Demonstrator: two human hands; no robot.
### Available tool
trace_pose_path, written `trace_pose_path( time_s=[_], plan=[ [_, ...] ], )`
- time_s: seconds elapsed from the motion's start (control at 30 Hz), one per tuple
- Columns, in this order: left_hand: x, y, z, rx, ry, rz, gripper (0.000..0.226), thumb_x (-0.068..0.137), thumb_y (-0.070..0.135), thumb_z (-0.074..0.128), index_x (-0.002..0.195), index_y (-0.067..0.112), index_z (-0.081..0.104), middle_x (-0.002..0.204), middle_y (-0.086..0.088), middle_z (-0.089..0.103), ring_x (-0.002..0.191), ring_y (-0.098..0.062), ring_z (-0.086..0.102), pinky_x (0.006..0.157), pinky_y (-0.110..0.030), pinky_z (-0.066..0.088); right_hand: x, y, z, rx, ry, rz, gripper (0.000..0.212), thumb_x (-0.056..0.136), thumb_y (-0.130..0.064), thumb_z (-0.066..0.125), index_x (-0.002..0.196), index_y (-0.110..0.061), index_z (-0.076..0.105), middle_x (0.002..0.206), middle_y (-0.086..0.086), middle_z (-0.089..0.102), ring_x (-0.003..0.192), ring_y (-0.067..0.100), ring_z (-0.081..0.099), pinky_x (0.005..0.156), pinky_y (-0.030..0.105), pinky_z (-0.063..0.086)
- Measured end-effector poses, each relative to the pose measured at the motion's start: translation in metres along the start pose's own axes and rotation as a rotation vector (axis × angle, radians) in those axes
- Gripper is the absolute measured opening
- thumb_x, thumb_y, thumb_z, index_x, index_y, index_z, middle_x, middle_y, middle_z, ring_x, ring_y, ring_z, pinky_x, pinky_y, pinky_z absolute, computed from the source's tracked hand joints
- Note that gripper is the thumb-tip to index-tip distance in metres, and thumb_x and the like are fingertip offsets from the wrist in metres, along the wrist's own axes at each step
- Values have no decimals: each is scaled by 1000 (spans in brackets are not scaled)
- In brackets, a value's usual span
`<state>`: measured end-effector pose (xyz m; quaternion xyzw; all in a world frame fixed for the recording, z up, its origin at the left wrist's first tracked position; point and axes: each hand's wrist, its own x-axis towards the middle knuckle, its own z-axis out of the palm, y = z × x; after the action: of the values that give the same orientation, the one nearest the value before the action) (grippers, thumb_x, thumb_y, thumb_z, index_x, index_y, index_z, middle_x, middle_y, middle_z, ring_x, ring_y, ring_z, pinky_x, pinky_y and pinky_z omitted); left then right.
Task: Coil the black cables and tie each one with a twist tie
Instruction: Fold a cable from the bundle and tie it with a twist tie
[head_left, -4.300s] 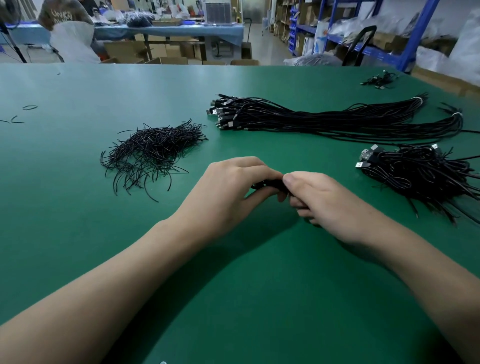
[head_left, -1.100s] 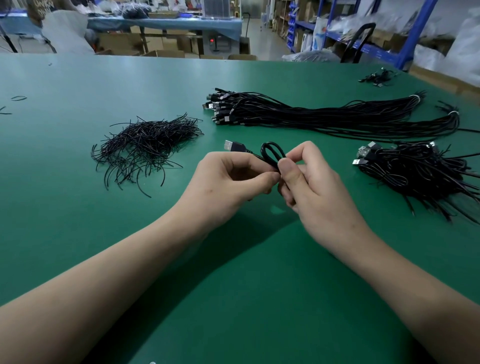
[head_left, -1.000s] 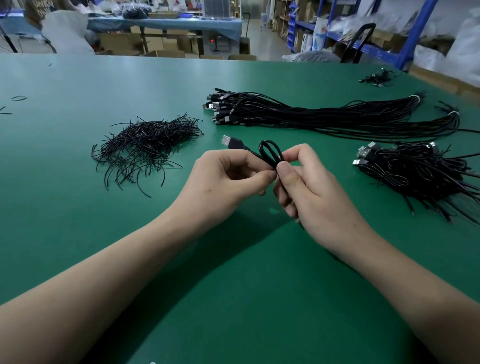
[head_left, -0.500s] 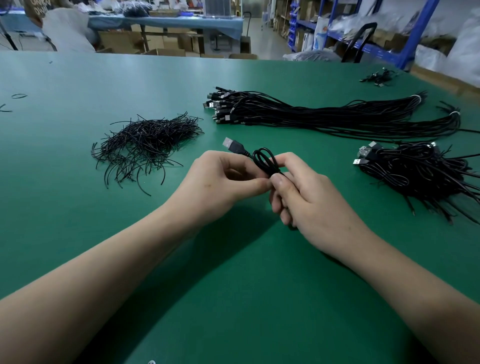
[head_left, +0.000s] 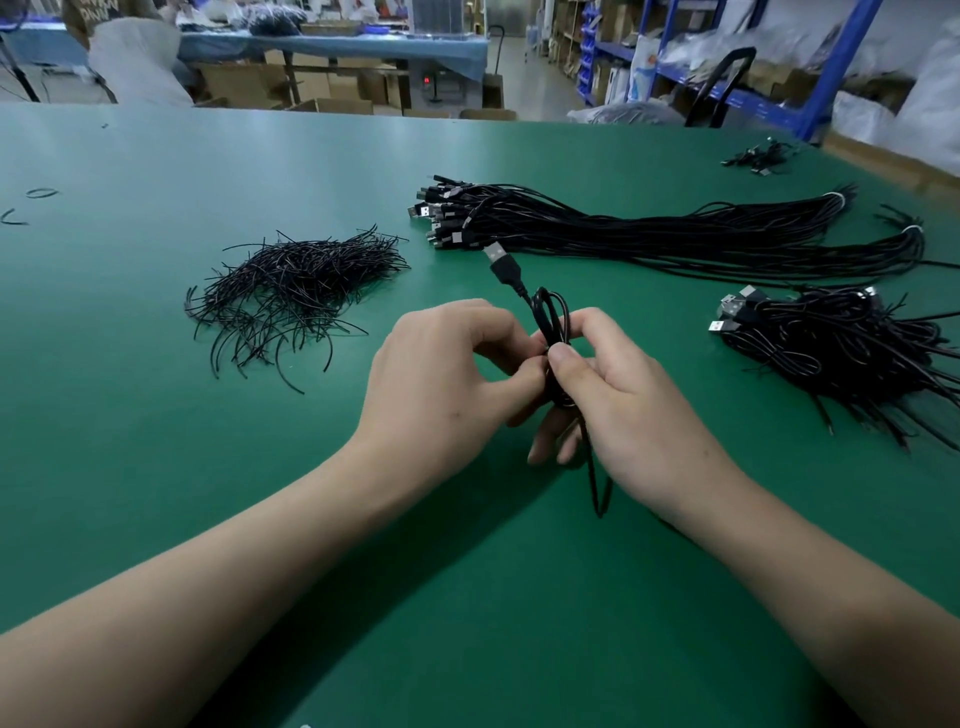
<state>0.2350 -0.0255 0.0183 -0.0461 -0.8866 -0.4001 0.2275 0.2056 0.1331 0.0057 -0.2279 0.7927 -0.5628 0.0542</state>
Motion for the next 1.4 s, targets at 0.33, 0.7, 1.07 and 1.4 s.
trace_pose_path(
  time_s=[0.33,0.7,1.07,1.4],
  plan=[
    [1,3,1,279,128,250,8,84,27,73,77,23,73,80,11,70,71,-15,65,76,-35,47,2,-7,-4,369,-161,194,31,110,-33,33,117,-10,52,81,5,75,63,35,73,48,32,52],
    [15,-17,-13,-390,-281,-37,9,92,16,73,88,8,75,81,-6,77,75,-10,68,78,-23,51,5,-2,-33,-493,-3,-282,16,96,-21,65,110,-27,70,101,-17,72,94,-4,62,80,13,45],
    [10,-4,-15,177,-7,193,10,88,32,67,84,28,76,78,17,73,79,-2,70,75,-37,57,3,-1,-7,15,26,1,19,100,-36,59,90,-19,60,70,7,74,52,21,57,58,33,40],
    [17,-16,-14,197,-113,273,2,90,14,72,90,15,73,72,20,68,71,4,65,65,-3,37,-4,-13,-5,64,-39,-84,19,96,-29,60,108,-17,53,72,7,74,62,17,62,65,39,50]
  ],
)
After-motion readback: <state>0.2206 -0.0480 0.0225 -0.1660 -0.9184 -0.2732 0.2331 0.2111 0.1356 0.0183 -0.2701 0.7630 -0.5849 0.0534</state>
